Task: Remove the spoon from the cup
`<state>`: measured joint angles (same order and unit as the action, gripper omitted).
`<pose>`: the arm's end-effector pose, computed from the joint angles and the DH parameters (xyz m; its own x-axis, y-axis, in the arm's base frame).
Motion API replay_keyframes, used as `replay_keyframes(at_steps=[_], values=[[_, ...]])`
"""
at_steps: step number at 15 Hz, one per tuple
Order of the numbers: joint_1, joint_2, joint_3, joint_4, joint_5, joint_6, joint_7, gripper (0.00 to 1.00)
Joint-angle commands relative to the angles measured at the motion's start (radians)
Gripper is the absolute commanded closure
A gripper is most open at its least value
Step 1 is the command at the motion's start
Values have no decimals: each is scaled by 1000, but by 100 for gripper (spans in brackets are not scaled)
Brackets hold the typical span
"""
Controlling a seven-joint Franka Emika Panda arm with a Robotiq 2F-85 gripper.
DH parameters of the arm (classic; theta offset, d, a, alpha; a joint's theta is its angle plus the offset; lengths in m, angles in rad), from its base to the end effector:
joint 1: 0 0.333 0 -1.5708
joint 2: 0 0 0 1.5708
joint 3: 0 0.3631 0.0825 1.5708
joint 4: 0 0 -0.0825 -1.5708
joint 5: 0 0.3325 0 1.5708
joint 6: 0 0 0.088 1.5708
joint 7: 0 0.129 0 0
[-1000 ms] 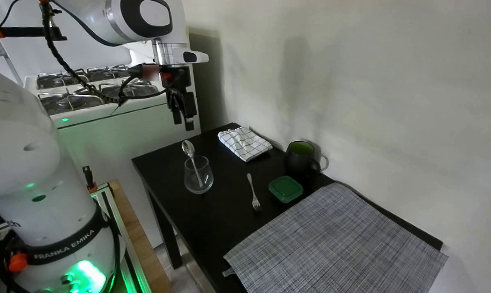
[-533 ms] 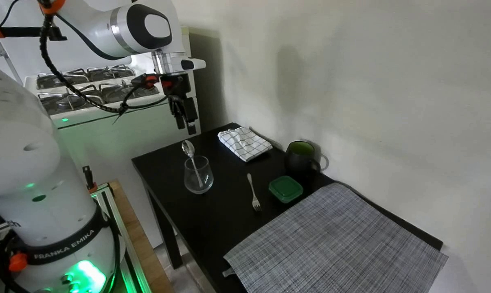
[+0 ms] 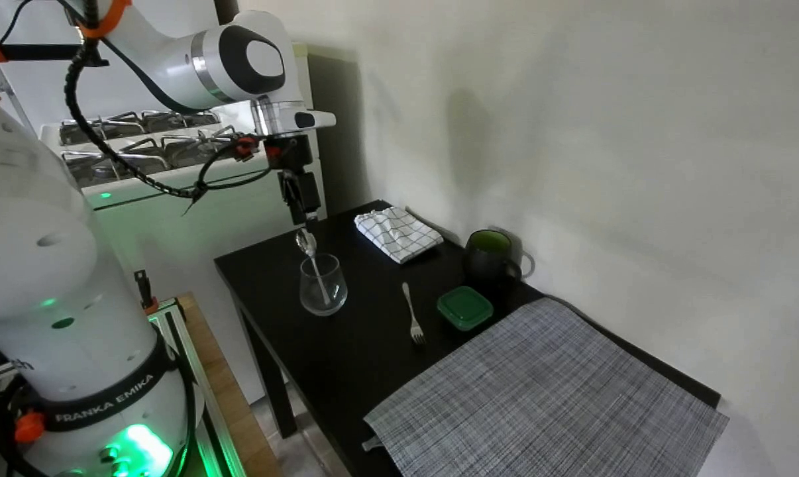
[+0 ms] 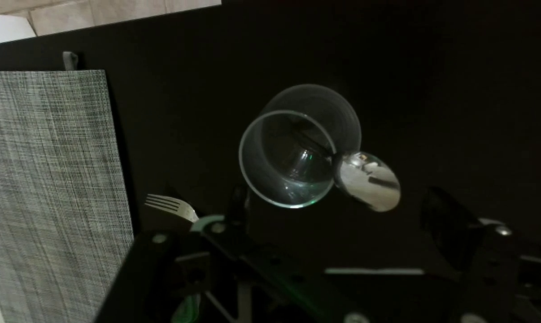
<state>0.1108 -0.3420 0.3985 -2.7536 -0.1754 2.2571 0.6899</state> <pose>0.2734 0.1409 0.3625 0.9960 -0.0890 0.0005 -0.0848 -0.9466 0.3111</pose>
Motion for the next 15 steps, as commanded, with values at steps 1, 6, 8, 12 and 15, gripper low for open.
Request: replay_keyframes(at_steps=[1,6,8,12,15], values=[[-5,33,-6,0,-52,3,66,0],[-8,50,-18,0,-83,-8,116,7],[-7,60,-23,0,-88,-6,129,17],[-1,77,-28,0,-89,-5,141,17],[1,89,-33,0,-88,-3,148,7]])
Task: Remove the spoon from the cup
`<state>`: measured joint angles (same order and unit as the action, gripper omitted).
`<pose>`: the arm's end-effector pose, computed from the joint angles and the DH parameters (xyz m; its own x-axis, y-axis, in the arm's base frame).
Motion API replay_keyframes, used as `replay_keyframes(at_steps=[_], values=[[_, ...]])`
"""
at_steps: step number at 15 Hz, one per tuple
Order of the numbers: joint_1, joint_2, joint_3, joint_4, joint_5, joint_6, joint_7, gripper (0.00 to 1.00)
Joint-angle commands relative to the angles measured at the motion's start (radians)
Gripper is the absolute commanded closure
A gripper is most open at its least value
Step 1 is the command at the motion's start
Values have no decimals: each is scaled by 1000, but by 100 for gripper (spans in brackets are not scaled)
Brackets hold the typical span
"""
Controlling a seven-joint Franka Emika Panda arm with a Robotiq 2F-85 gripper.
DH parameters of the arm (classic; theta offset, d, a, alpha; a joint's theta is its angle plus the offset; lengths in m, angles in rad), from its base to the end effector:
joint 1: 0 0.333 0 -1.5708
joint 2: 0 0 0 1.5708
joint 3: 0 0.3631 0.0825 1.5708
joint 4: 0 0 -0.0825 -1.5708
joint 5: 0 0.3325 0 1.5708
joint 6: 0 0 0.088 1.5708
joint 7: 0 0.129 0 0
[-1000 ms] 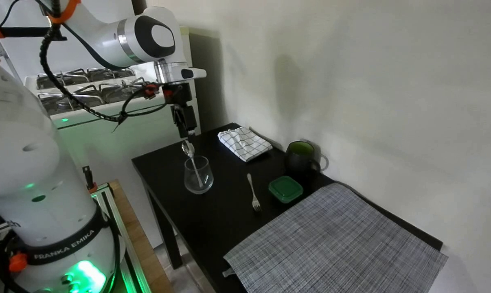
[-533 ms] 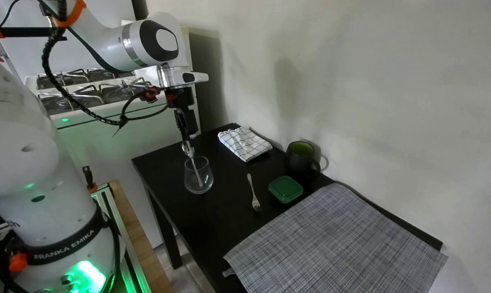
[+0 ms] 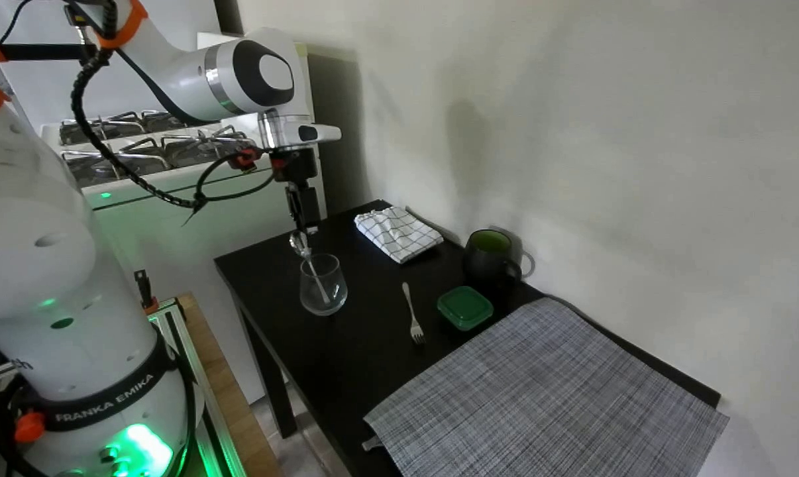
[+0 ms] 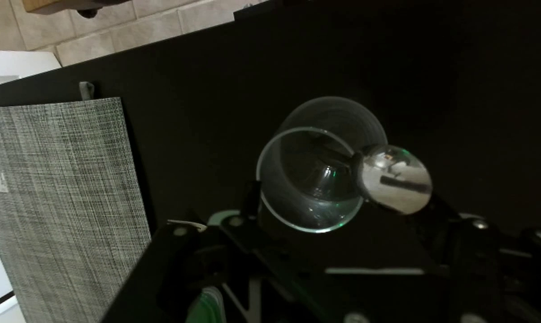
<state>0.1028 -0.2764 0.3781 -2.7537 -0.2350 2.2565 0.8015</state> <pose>0.2800 0.1312 0.3447 0.9845 -0.1752 -0.0112 -0.1600 -0.9219 0.3528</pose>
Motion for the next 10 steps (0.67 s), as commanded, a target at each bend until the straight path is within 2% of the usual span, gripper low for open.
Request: replay_keyframes(at_steps=[1,3,10], values=[[10,27,-13,0,-26,-3,36,3],[16,34,-15,0,-19,-3,33,0],[46,60,-13,0,-5,-13,20,0]])
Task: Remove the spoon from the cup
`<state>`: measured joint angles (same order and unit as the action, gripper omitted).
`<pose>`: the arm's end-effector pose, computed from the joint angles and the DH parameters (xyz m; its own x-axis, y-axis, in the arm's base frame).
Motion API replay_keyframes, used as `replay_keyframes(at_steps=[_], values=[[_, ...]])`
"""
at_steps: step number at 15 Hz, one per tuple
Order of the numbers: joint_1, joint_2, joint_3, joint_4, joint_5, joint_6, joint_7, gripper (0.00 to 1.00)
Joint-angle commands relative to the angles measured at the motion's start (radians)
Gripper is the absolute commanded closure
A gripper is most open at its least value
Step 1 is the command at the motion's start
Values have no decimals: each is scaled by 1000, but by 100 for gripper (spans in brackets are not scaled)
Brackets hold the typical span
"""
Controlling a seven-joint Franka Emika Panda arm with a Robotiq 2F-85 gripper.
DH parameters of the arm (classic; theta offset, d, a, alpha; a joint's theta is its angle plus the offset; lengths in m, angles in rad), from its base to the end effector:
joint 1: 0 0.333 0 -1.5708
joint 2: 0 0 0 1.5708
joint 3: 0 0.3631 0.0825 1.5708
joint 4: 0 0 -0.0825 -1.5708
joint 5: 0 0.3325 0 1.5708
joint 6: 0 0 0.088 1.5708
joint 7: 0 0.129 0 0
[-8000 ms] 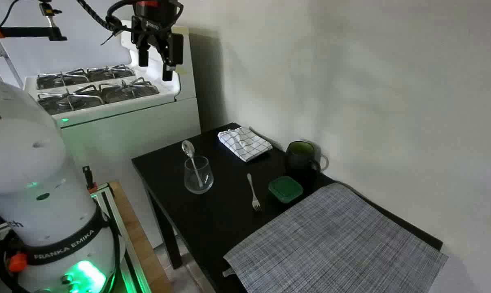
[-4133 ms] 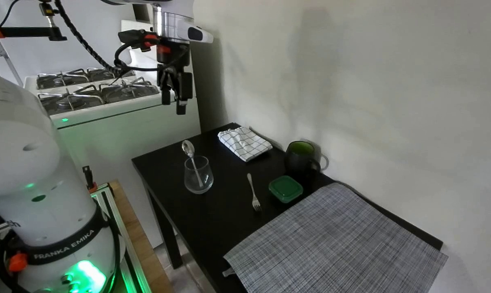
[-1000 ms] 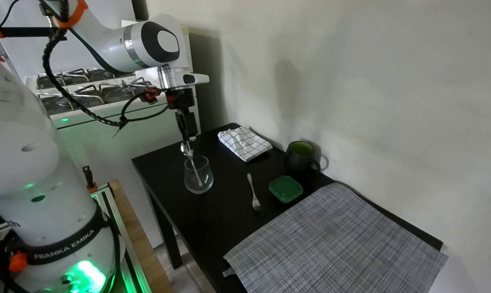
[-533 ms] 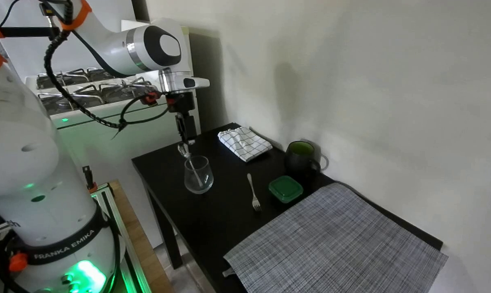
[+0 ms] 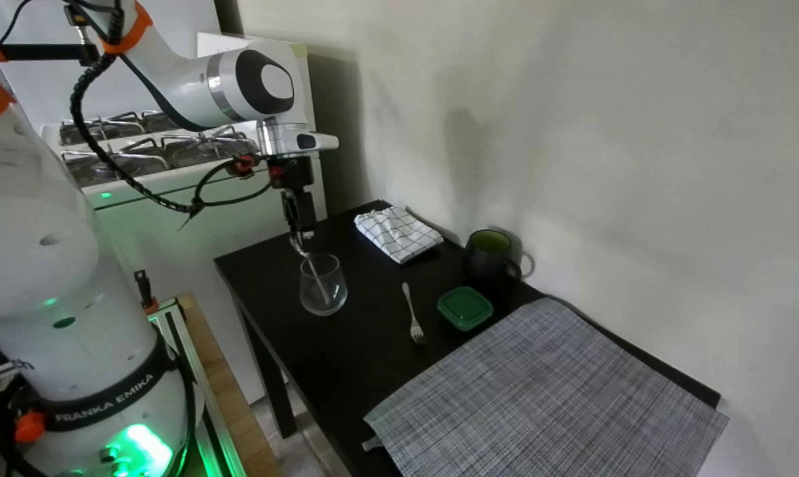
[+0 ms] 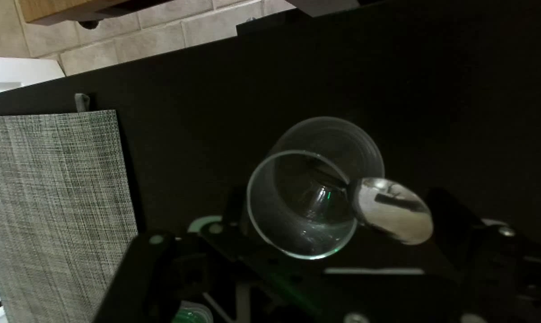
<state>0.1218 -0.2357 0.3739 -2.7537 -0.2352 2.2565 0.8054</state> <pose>0.2782 0.1354 0.3329 0.9852 -0.1640 -0.0491 -0.1354 -0.9222 0.3622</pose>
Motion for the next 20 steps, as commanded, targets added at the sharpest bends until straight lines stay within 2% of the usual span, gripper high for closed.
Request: replay_keyframes(at_steps=[1,3,4,5,6,8,11,15,19,20], values=[[30,23,-9,0,-7,-14,17,0],[35,25,-9,0,-8,-18,18,0],[37,26,-9,0,-10,-20,18,4],[39,28,-10,0,-11,-20,19,14],[41,29,-10,0,-11,-21,19,15],[43,29,-10,0,-11,-22,19,32],[43,29,-11,0,-12,-23,19,47],[42,29,-11,0,-14,-21,21,49],[42,27,-11,0,-14,-19,21,42],[42,27,-11,0,-14,-19,21,48]])
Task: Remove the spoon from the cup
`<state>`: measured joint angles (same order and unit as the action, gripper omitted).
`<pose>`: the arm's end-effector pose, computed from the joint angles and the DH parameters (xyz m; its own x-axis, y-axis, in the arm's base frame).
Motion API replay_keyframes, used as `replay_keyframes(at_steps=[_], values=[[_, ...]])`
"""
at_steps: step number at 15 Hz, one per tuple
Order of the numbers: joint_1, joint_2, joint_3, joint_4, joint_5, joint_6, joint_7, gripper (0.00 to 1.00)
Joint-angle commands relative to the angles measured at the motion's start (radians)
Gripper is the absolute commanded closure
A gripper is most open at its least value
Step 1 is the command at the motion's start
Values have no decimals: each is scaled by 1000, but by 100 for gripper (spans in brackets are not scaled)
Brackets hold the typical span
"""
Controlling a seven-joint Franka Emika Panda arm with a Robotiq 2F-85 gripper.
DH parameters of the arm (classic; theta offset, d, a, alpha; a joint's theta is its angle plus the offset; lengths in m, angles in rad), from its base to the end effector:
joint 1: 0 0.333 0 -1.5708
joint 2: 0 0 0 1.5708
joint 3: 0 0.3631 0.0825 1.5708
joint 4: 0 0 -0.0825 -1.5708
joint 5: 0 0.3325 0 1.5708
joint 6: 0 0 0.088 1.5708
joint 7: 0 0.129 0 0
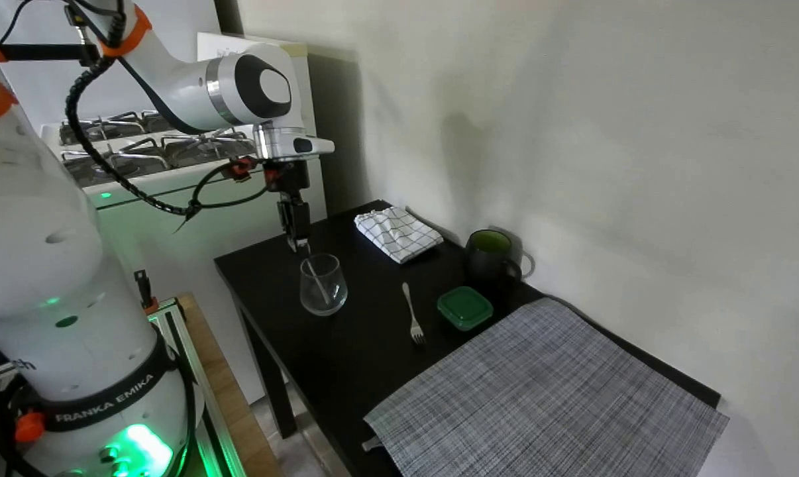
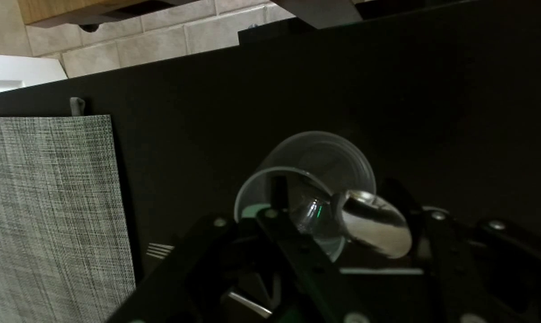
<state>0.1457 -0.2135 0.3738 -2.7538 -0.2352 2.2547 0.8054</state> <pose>0.2746 0.1418 0.3263 0.9874 -0.1411 -0.0716 -0.1053 -0.9235 0.3688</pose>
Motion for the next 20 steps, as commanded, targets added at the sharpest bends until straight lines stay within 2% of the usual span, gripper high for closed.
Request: replay_keyframes(at_steps=[1,3,10,20], values=[[18,4,-11,0,-15,-17,22,63],[18,3,-10,0,-17,-16,24,75],[18,-2,-10,2,-18,-15,24,99],[5,-17,-43,3,-6,-19,8,97]])
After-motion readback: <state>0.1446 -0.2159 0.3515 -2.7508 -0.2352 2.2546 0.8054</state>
